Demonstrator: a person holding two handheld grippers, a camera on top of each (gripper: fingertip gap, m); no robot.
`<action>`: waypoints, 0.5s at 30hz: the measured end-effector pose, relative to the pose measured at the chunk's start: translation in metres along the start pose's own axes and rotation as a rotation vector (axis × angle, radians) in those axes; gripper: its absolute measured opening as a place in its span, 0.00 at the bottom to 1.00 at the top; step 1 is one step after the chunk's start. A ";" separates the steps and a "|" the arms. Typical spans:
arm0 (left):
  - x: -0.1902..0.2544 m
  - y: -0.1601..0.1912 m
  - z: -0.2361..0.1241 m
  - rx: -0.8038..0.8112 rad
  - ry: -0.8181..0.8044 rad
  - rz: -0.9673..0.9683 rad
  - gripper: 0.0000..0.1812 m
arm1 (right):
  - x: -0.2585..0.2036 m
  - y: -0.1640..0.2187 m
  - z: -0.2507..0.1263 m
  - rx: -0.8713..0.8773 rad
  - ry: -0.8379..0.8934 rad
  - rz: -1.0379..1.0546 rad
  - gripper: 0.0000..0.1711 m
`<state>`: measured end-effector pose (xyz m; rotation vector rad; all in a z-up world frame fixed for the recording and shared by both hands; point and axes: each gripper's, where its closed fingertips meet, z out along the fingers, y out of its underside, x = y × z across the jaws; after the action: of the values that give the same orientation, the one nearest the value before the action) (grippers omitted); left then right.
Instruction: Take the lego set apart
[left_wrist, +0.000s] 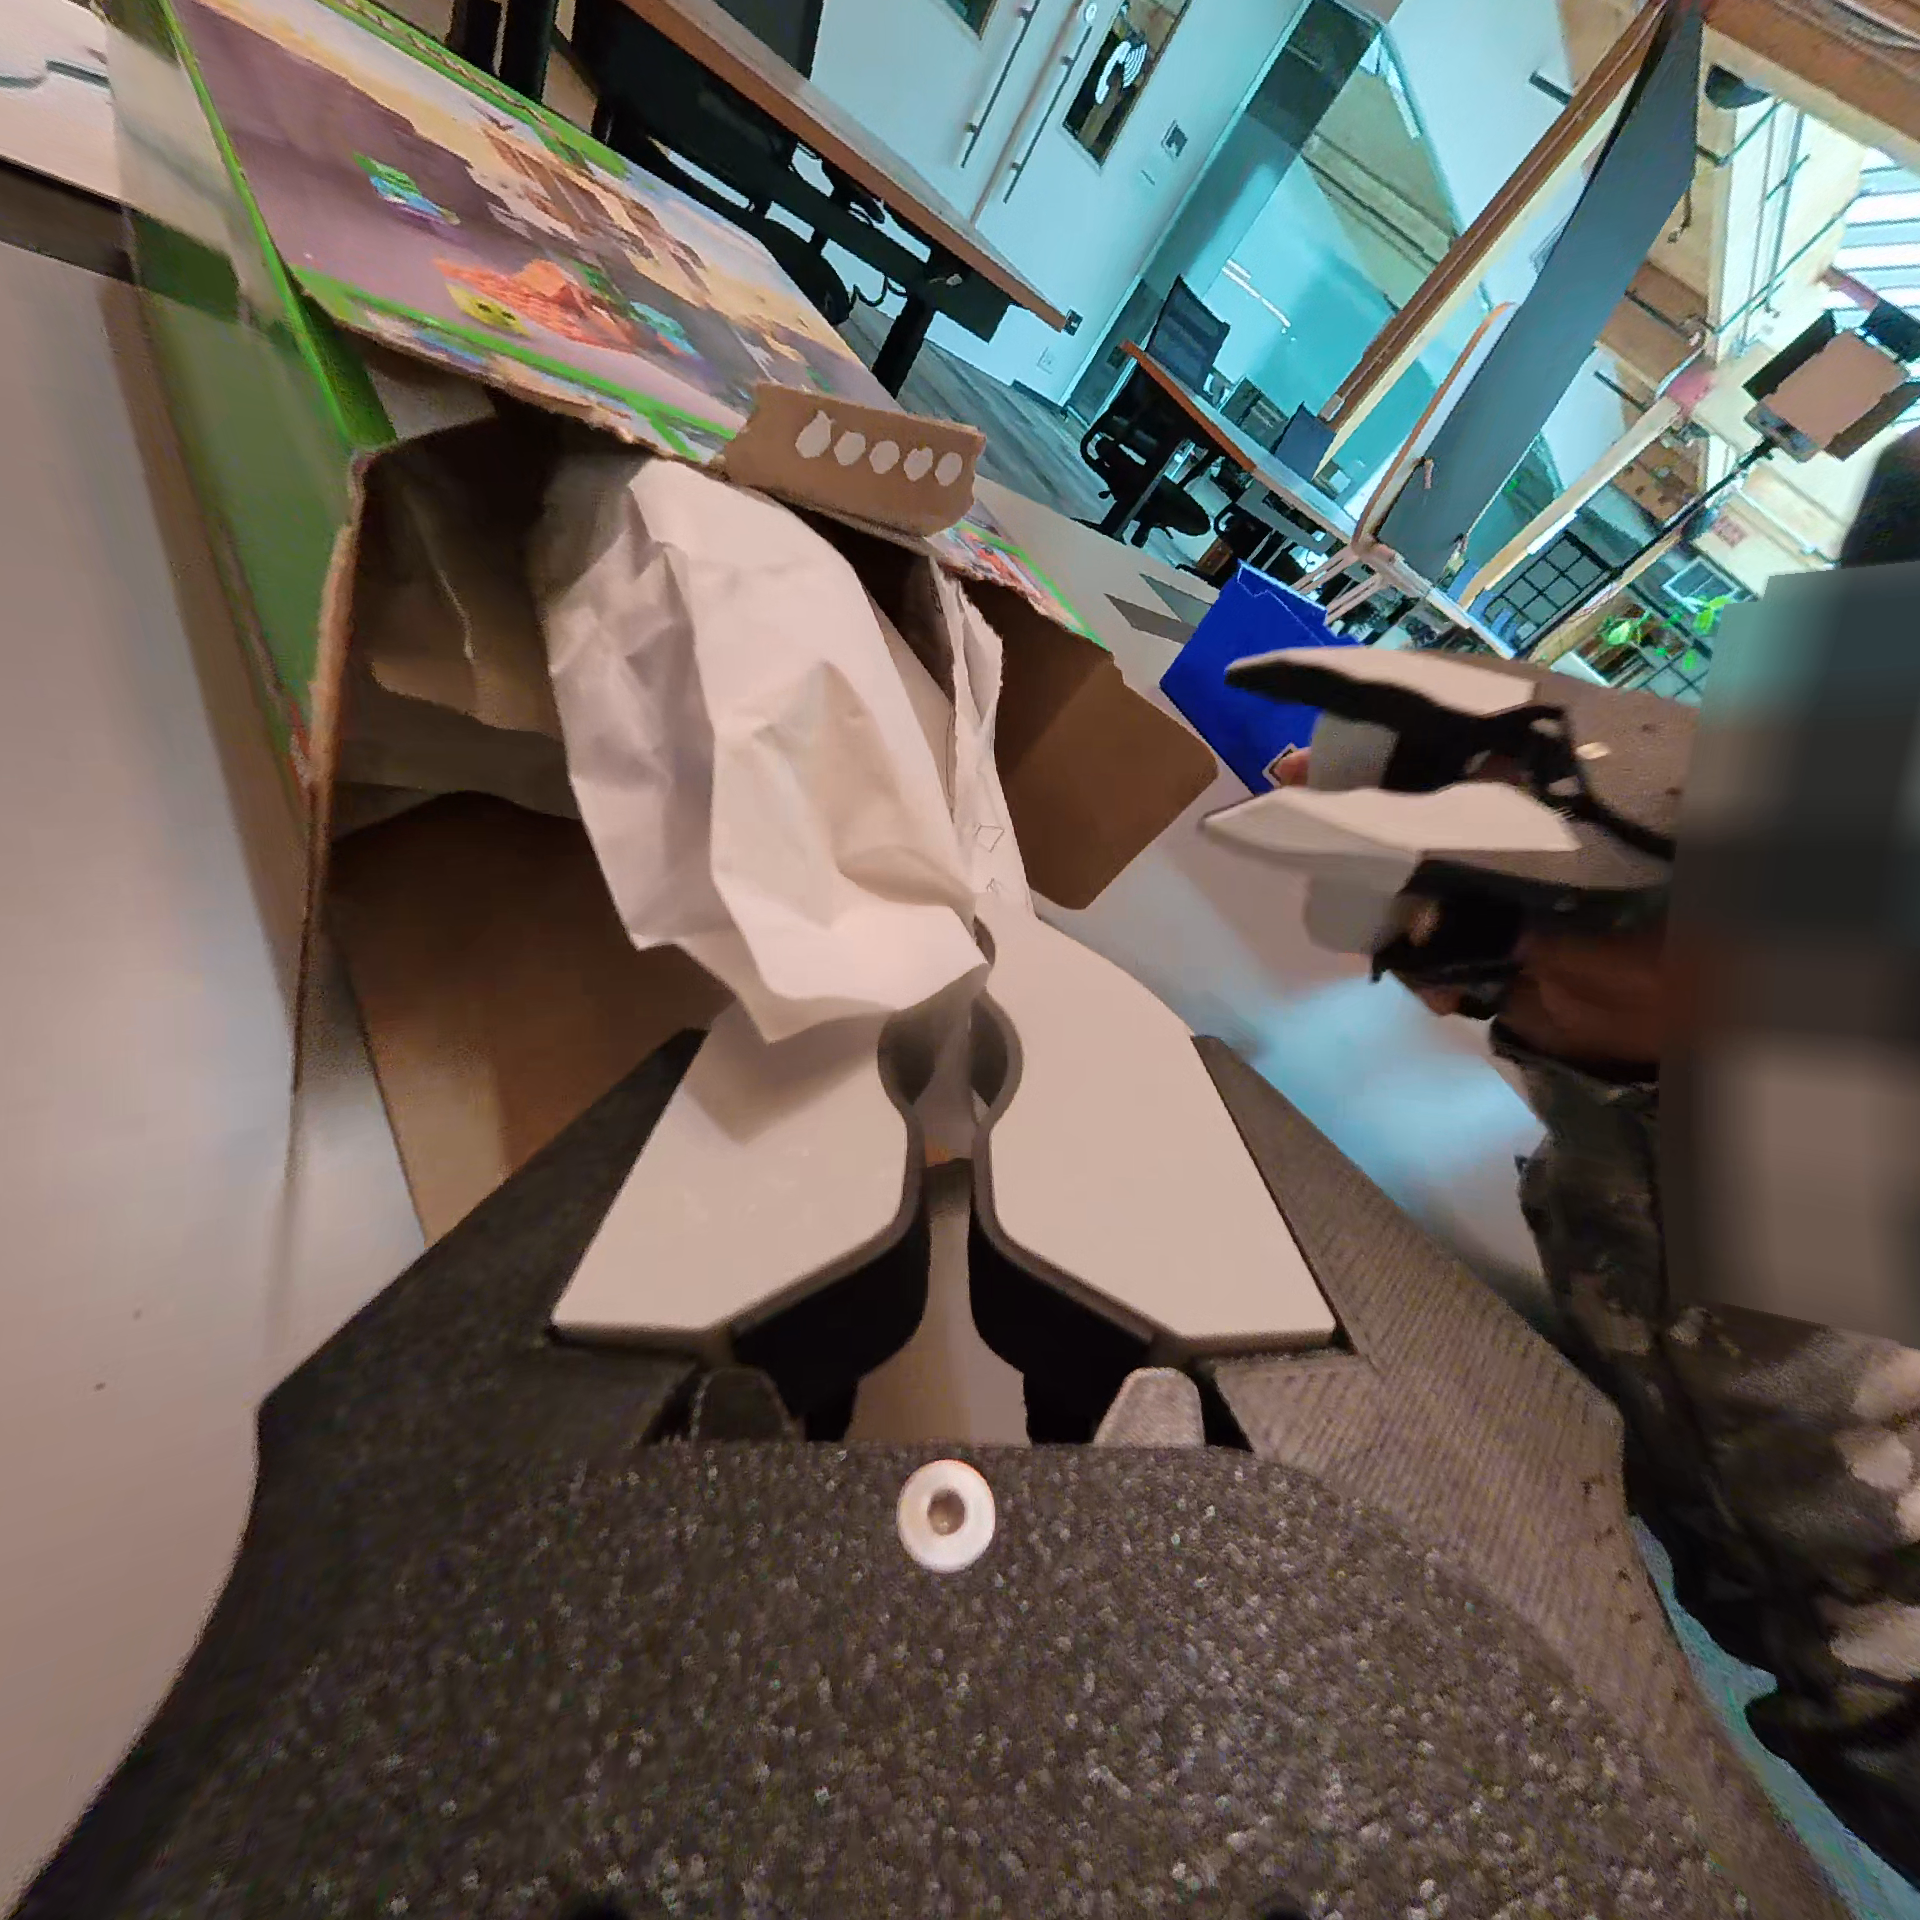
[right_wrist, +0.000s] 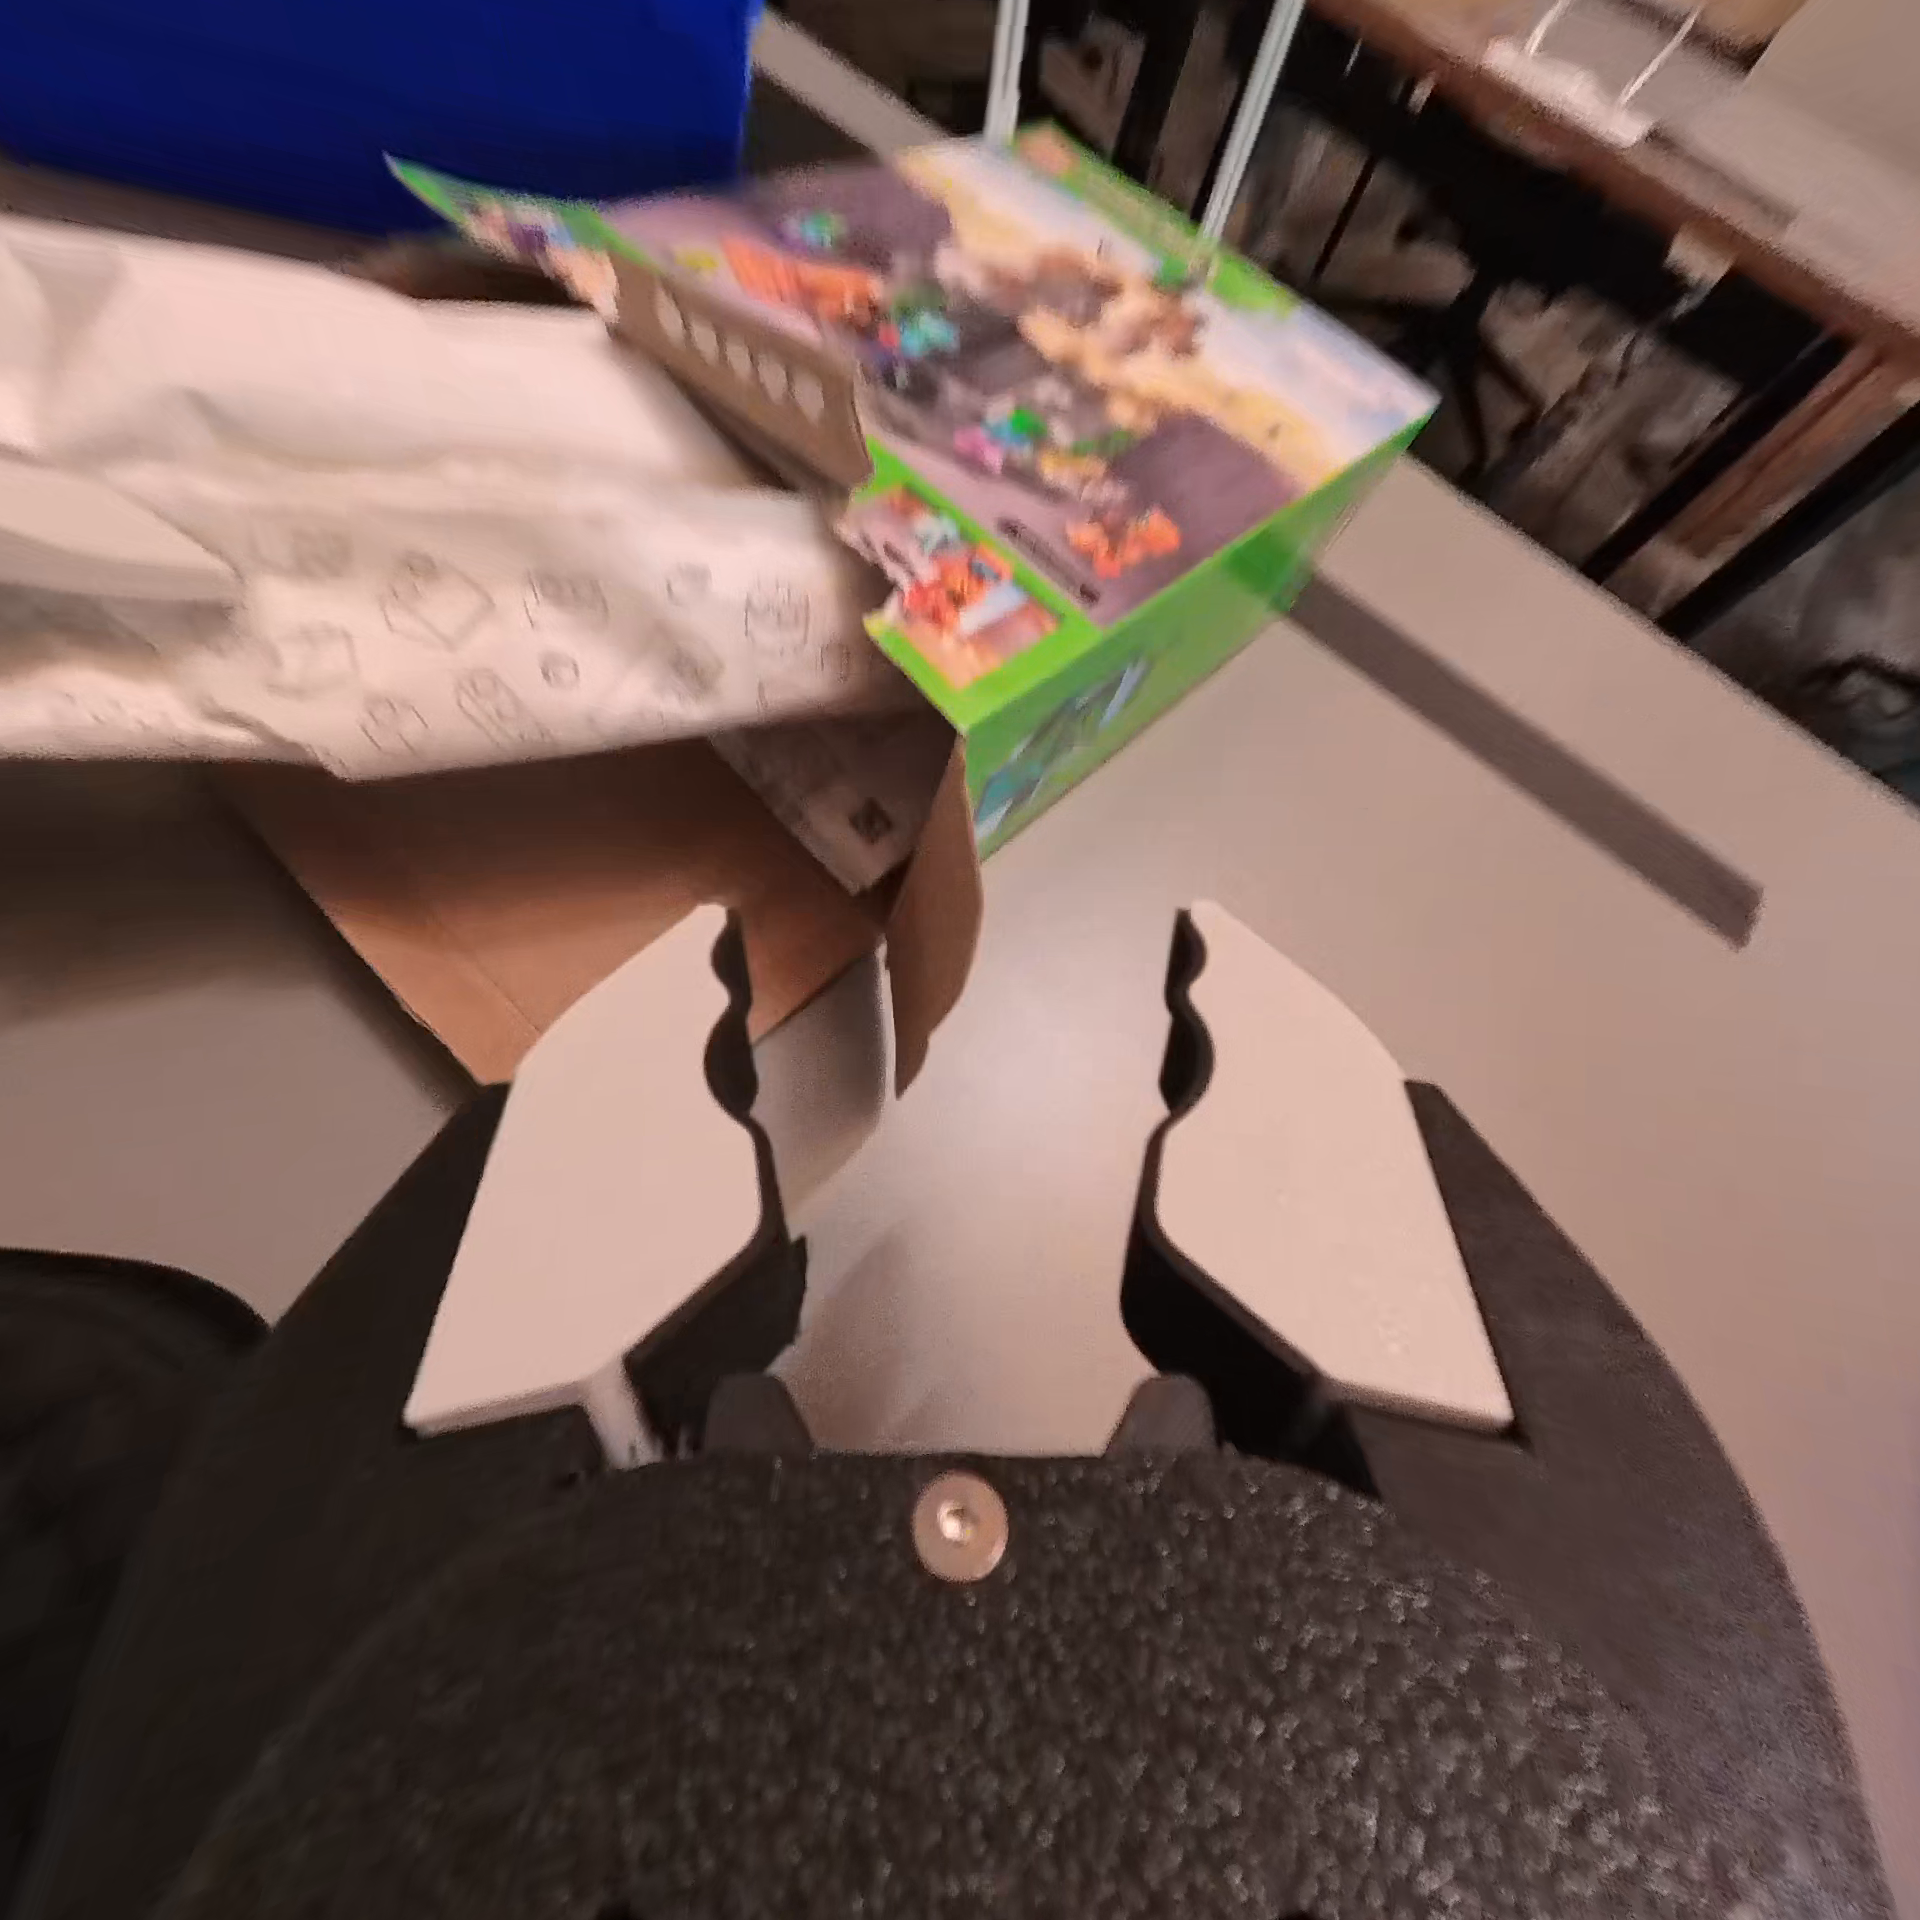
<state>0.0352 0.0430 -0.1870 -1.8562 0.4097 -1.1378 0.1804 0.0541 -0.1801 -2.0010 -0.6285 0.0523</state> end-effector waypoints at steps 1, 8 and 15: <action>0.000 0.000 0.003 0.003 0.000 -0.010 0.00 | 0.001 0.010 0.011 -0.033 -0.004 -0.005 0.45; -0.001 -0.007 0.027 -0.008 -0.007 -0.071 0.01 | -0.050 0.014 0.052 -0.036 -0.273 -0.051 0.00; -0.019 -0.012 0.058 -0.098 -0.011 -0.120 0.00 | -0.094 -0.004 0.045 0.067 -0.461 -0.102 0.00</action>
<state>0.0716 0.0923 -0.1975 -1.9940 0.3563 -1.2057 0.0842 0.0493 -0.2203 -1.8975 -1.0057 0.4774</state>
